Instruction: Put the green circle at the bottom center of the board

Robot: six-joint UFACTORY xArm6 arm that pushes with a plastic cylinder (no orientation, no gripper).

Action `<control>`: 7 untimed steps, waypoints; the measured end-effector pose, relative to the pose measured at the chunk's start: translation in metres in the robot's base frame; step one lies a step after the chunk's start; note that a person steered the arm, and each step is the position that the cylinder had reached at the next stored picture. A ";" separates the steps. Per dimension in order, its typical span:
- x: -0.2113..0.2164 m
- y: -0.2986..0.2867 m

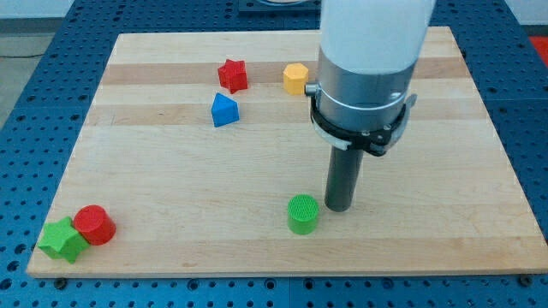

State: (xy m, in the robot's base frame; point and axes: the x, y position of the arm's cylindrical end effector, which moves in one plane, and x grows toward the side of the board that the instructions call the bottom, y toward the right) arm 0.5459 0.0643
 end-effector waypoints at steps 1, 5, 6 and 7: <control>0.008 -0.002; -0.010 -0.022; -0.008 -0.038; -0.002 -0.049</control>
State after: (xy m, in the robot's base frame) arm 0.5440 0.0153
